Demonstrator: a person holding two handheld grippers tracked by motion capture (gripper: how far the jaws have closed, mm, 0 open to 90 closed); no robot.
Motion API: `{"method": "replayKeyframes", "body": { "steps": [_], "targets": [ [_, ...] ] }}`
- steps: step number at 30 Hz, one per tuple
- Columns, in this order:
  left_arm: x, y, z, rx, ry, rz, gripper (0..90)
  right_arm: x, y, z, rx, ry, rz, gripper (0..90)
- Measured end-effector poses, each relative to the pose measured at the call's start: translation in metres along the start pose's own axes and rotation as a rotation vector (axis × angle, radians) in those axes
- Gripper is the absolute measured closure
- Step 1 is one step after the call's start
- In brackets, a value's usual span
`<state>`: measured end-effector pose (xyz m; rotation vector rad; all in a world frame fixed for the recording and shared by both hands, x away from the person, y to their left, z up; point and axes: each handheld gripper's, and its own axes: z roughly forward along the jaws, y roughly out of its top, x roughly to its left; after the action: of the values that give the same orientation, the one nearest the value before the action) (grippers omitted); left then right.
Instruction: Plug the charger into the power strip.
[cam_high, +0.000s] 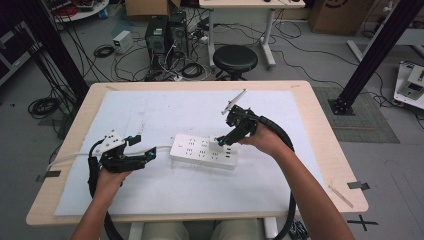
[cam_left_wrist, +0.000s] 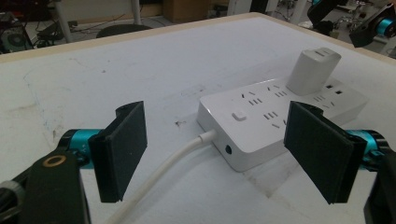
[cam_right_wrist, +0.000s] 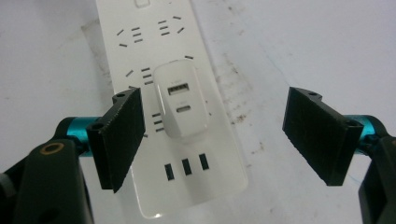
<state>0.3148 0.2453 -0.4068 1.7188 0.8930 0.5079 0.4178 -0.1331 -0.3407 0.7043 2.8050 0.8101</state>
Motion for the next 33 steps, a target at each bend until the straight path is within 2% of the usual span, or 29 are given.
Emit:
{"method": "replayKeyframes", "body": {
  "steps": [3,6,11,20,25,33],
  "targets": [
    [-0.001,0.0,0.0,0.002,-0.002,0.006,21.3,-0.002,-0.006,-0.007,-0.02,-0.005,0.019,21.4],
    [-0.004,0.002,0.001,0.0,-0.008,0.008,21.3,-0.005,-0.017,-0.024,-0.07,-0.024,0.042,21.4],
    [-0.008,0.006,0.001,-0.009,-0.012,0.014,21.3,-0.004,-0.037,-0.037,-0.105,-0.049,0.079,21.4],
    [-0.009,0.01,0.004,-0.017,-0.018,0.018,21.3,0.001,-0.08,-0.049,-0.133,-0.128,0.147,21.4],
    [-0.009,0.011,0.005,-0.019,-0.023,0.02,21.3,0.005,-0.102,-0.056,-0.165,-0.15,0.184,21.3],
    [-0.009,0.012,0.003,-0.019,-0.018,0.021,21.4,0.01,-0.121,-0.06,-0.186,-0.174,0.216,21.3]
  ]
}}
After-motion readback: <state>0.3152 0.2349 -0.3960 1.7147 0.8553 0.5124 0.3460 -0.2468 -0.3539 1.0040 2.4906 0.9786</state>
